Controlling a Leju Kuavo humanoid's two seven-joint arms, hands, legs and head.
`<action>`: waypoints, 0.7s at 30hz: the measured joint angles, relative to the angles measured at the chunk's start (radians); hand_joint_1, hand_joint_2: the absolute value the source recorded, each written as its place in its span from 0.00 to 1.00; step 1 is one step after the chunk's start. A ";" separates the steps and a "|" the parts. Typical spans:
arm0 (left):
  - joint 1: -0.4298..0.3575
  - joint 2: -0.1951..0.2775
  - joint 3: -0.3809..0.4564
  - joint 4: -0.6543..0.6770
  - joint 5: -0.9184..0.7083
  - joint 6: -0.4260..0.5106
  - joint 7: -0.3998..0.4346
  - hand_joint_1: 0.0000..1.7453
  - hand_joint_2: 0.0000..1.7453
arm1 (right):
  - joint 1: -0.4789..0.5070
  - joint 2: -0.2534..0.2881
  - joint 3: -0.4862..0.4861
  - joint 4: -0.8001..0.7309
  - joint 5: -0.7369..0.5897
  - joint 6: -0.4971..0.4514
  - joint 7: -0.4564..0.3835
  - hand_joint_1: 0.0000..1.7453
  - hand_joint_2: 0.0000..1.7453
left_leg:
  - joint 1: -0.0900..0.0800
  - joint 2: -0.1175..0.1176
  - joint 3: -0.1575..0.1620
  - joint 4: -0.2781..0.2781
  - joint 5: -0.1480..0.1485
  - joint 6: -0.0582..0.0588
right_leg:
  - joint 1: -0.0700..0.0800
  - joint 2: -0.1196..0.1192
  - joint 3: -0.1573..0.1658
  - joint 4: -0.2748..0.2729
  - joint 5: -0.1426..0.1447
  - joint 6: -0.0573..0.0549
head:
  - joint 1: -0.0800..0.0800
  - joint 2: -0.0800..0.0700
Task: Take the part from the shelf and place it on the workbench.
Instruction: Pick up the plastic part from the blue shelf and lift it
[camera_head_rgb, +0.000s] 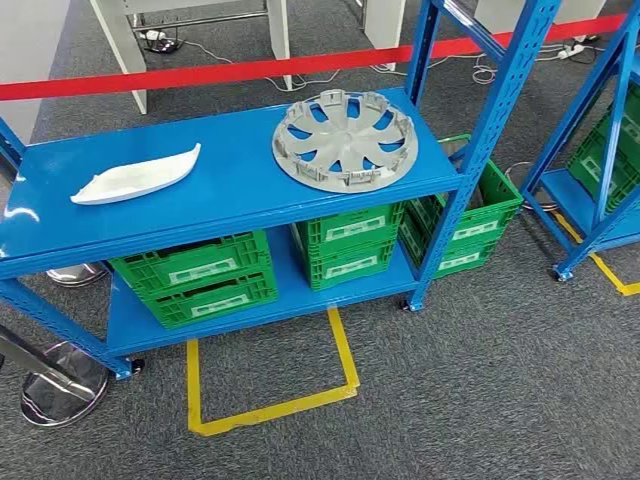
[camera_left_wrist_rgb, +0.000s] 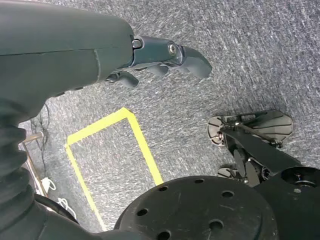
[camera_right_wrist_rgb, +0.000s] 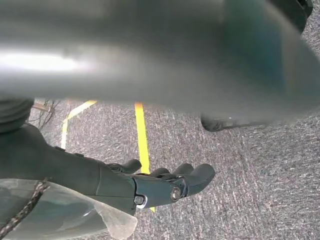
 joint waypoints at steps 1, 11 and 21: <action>0.000 0.000 0.000 0.000 0.000 0.000 0.000 0.00 1.00 | 0.000 0.000 0.000 0.000 0.000 0.000 0.000 0.00 0.00 | 0.000 0.000 0.000 0.000 0.000 0.000 | 0.000 0.000 0.000 0.000 0.000 0.000 | 0.000 0.000; 0.000 0.000 0.000 0.000 0.000 0.000 0.000 0.00 1.00 | 0.000 0.000 0.000 0.000 0.000 0.000 0.000 0.00 0.50 | 0.000 0.000 0.000 0.000 0.000 0.000 | 0.000 0.000 0.000 0.000 0.000 0.000 | 0.000 0.000; -0.005 -0.003 0.000 0.000 0.023 0.010 -0.005 0.00 1.00 | -0.006 0.002 0.000 0.004 0.002 -0.007 0.002 0.00 1.00 | 0.000 0.000 0.000 0.000 0.000 0.000 | 0.000 0.000 0.000 0.000 0.000 0.000 | 0.000 0.000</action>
